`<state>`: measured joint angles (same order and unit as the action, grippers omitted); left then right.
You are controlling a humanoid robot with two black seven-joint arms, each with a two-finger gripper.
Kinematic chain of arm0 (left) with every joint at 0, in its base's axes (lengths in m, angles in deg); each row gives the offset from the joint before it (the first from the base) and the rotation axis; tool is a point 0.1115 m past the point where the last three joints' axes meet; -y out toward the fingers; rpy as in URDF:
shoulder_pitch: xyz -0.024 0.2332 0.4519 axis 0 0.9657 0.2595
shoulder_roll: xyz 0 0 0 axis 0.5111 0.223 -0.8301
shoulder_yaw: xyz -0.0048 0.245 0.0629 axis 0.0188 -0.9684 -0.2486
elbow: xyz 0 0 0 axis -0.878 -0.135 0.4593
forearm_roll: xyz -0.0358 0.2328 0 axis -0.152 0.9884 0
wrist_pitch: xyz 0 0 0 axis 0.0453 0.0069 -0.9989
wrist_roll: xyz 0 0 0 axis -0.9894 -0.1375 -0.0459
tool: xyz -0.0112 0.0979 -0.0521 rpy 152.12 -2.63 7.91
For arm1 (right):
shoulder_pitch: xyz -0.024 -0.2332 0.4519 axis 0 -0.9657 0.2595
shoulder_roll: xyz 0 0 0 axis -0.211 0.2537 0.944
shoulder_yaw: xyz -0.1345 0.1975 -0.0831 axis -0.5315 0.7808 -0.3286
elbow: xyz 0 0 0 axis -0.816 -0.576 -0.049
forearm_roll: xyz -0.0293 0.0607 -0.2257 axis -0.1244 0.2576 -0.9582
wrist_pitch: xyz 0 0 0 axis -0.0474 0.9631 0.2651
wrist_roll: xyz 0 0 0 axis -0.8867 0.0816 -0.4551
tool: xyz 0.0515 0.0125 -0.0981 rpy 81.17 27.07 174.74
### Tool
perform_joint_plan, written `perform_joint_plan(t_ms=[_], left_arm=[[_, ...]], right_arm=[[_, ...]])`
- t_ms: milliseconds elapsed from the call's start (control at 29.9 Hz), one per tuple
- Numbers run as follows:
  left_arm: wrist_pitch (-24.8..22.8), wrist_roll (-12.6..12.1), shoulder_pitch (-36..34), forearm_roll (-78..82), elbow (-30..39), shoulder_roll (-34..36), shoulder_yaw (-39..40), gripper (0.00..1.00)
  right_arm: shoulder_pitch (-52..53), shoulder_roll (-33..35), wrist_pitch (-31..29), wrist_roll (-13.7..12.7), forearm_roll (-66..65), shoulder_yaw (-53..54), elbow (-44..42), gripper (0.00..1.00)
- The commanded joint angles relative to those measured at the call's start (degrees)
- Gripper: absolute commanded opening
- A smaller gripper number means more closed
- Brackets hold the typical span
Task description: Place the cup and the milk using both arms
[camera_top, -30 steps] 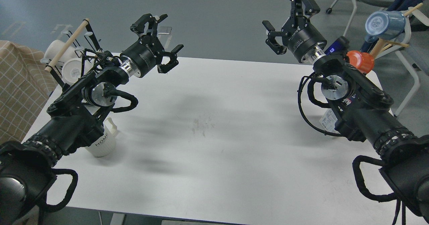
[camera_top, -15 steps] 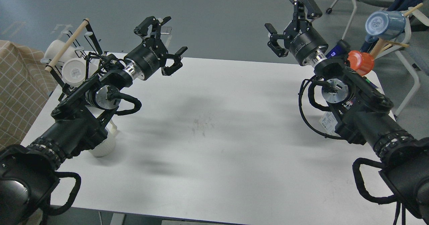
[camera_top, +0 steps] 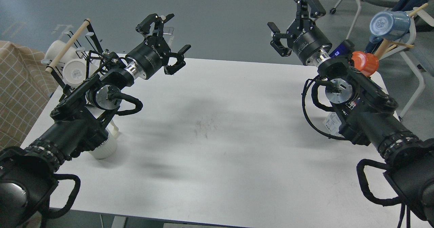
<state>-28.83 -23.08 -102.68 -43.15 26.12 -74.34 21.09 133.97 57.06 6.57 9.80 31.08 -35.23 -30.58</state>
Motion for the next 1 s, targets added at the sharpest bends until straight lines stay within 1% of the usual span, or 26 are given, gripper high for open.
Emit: perform_joint_plan(t_ms=[0, 971], left_arm=[[0.00, 0.00, 0.00, 0.00, 0.42, 0.01, 0.00, 0.99], [0.00, 0.00, 0.00, 0.00, 0.78, 0.01, 0.00, 0.99]], right_arm=[[0.01, 0.00, 0.00, 0.00, 0.00, 0.00, -0.01, 1.00], [1.07, 0.00, 0.00, -0.09, 0.00, -0.26, -0.18, 1.00]])
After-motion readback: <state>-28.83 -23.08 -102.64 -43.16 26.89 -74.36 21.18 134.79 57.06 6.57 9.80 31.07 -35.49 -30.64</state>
